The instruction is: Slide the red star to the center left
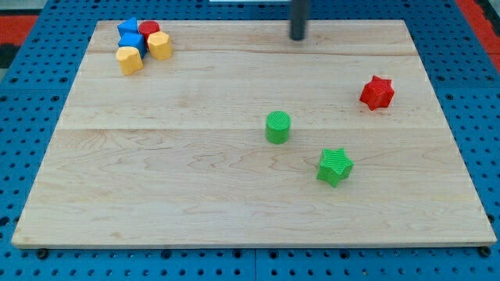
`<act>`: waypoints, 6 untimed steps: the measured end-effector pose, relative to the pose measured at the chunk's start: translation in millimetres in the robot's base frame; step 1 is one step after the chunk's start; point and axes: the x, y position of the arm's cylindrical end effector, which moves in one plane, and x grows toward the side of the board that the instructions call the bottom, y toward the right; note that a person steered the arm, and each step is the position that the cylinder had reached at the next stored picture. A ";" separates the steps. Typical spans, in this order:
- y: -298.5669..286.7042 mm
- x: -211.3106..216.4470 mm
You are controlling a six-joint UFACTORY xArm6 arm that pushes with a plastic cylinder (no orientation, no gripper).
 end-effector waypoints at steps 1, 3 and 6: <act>65.9 36.1; 145.7 89.3; 102.6 137.2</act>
